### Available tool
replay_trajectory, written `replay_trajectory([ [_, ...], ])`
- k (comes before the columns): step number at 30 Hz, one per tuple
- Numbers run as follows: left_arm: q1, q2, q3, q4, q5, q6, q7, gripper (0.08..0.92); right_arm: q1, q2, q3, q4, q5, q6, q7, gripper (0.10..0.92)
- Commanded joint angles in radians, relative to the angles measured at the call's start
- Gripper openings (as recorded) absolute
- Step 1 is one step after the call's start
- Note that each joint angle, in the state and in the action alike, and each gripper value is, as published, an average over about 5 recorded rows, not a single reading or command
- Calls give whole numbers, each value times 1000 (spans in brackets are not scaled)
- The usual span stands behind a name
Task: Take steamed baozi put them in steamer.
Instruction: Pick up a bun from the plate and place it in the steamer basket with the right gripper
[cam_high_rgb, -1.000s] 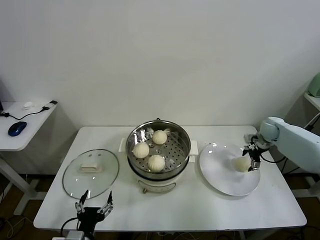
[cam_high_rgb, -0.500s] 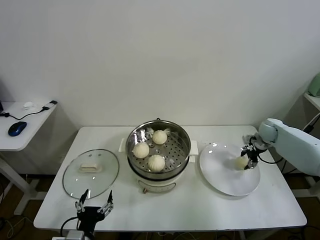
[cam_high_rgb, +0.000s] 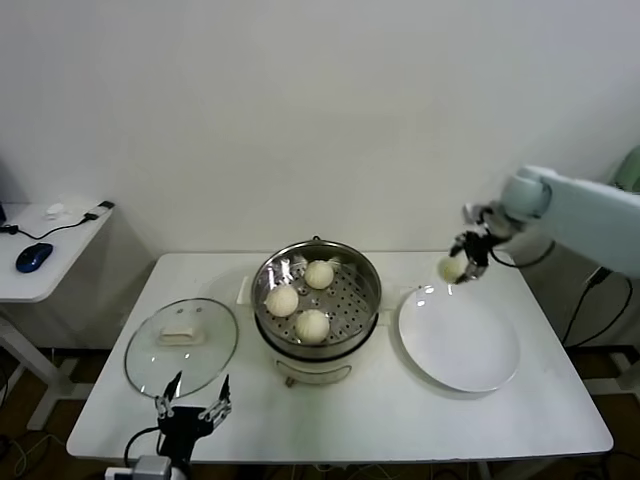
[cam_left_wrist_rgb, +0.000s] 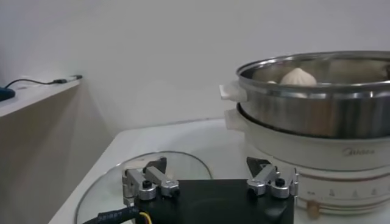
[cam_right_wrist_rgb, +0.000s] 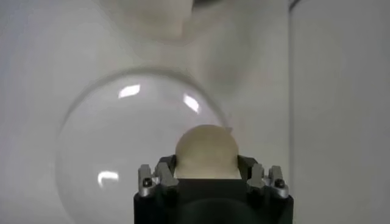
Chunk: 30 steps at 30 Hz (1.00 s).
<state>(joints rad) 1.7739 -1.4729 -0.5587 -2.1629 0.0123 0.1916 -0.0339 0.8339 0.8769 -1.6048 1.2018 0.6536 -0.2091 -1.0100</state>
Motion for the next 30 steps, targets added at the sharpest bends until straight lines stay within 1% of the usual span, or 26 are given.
replay_trajectory([
  [1, -27, 0, 4, -4, -3, 10, 3, 823, 354, 216, -192, 286, 427, -128, 69, 668],
  [6, -23, -6, 5, -3, -5, 7, 3, 823, 194, 311, -172, 294, 409, -185, 166, 666],
  [12, -13, -6, -1, -4, -5, 6, 3, 823, 3, 360, -155, 193, 313, -233, 241, 664],
  [17, -7, -7, -6, -8, -11, 6, 3, 823, -110, 365, -106, 89, 218, -244, 253, 666],
  [20, -4, -6, -7, -6, -14, 5, 3, 823, -142, 365, -91, 51, 185, -244, 253, 666],
  [30, 0, -2, -7, -4, -23, 3, 1, 823, -174, 360, -67, 37, 155, -244, 250, 667],
])
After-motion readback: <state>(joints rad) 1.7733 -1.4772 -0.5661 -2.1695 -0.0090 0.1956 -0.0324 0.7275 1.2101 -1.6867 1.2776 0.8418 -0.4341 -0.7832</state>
